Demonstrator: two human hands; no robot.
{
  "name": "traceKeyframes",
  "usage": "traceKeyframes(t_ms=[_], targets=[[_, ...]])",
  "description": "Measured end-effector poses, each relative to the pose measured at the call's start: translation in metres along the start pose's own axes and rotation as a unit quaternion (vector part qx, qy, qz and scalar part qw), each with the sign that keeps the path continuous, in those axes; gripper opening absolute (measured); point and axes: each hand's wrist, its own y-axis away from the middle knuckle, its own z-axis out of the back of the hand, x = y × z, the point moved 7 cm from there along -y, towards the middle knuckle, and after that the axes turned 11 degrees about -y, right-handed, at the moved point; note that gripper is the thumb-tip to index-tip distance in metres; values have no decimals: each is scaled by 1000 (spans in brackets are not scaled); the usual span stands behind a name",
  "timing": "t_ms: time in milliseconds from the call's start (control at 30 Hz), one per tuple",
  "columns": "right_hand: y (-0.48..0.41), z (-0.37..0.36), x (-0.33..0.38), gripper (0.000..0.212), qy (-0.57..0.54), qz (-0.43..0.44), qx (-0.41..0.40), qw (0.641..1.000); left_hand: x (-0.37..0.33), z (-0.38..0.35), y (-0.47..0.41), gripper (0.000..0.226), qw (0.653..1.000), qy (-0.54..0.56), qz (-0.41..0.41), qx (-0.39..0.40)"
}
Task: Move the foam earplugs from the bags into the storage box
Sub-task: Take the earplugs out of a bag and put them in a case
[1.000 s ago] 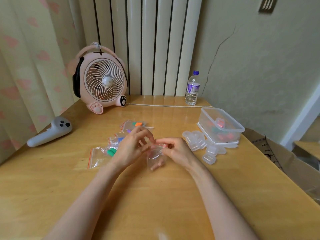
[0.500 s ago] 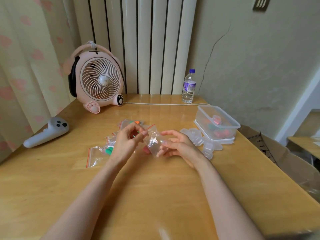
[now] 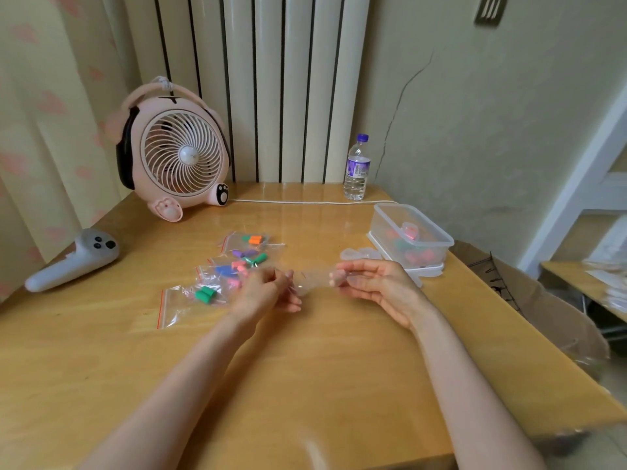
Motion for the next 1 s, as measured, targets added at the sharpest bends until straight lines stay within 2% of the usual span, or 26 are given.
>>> traceKeyframes(t_ms=[133, 233, 367, 467, 633, 800, 933, 1000], targets=[[0, 13, -8, 10, 51, 25, -65, 996, 3, -7, 5, 24, 999, -31, 21, 18], [-2, 15, -7, 4, 85, 45, -99, 990, 8, -1, 3, 28, 993, -113, 21, -9], [-1, 19, 1, 6, 66, 82, -117, 988, 2, 17, -3, 34, 943, -314, -52, -99], [-1, 16, 5, 7, 75, 106, -110, 985, -5, 21, -2, 33, 919, -355, -109, -135], [1, 13, 12, 6, 84, 144, -107, 980, -9, 18, -1, 28, 905, -371, -149, -145], [-1, 10, 11, 6, 109, 149, -102, 977, -15, 13, 1, 9, 908, -355, -192, -113], [0, 10, 15, 6, 106, 161, -106, 976, -18, -1, 5, 43, 945, -250, -210, -28], [1, 6, 15, 7, 109, 159, -94, 977, -17, -5, 5, 47, 957, -213, -197, 4]])
